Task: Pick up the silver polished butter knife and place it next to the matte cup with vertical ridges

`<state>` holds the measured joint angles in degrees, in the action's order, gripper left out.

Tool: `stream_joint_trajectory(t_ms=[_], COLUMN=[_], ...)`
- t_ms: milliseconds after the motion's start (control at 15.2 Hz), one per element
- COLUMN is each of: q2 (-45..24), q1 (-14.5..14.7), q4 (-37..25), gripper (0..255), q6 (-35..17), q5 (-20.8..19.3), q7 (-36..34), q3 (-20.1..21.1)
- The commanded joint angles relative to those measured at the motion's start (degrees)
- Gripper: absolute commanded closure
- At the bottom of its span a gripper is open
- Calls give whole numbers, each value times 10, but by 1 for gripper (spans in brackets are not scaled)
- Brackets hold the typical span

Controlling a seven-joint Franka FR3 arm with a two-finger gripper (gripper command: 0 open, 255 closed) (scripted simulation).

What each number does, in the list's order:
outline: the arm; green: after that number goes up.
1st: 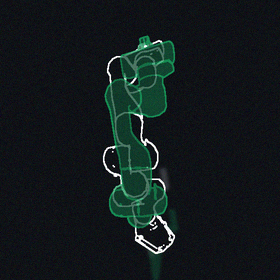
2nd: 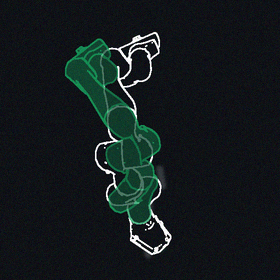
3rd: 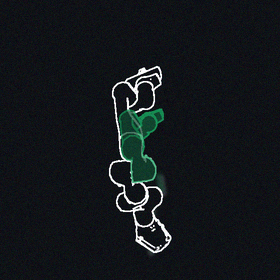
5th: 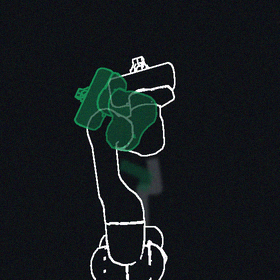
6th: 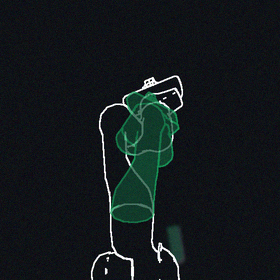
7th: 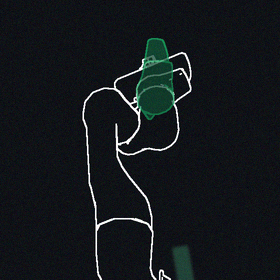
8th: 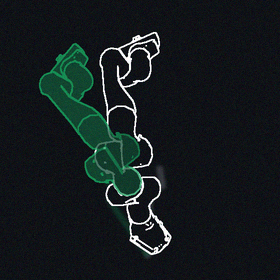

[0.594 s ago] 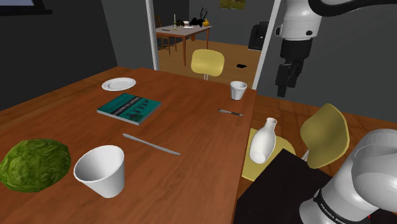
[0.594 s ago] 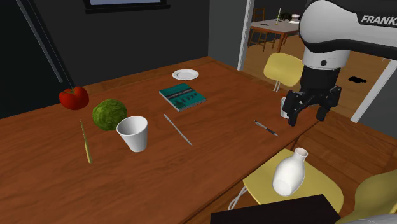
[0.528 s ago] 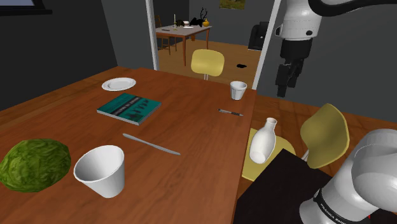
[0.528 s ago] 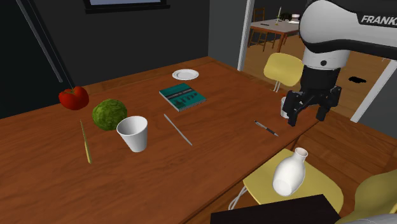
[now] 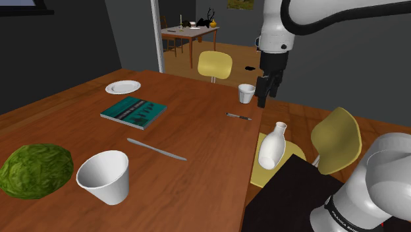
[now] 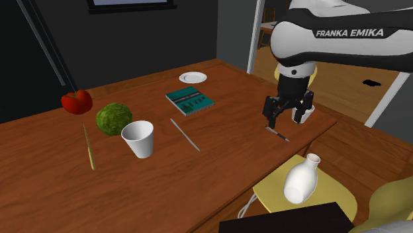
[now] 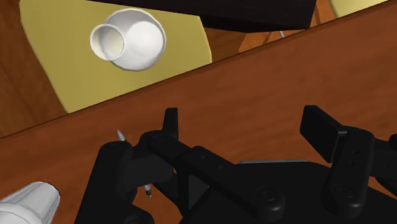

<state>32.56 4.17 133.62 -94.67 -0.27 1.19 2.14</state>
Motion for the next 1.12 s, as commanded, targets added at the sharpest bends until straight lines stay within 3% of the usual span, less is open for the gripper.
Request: stream_joint_trajectory(t_ms=[0,528,1056], q2=[-30,-164,-307], q1=[8,37,64], q4=[-2,-61,-158], gripper=[0,0,0], q6=[-34,-132,-199], q5=[6,17,0], q7=[-5,-29,-60], q3=[10,55,95])
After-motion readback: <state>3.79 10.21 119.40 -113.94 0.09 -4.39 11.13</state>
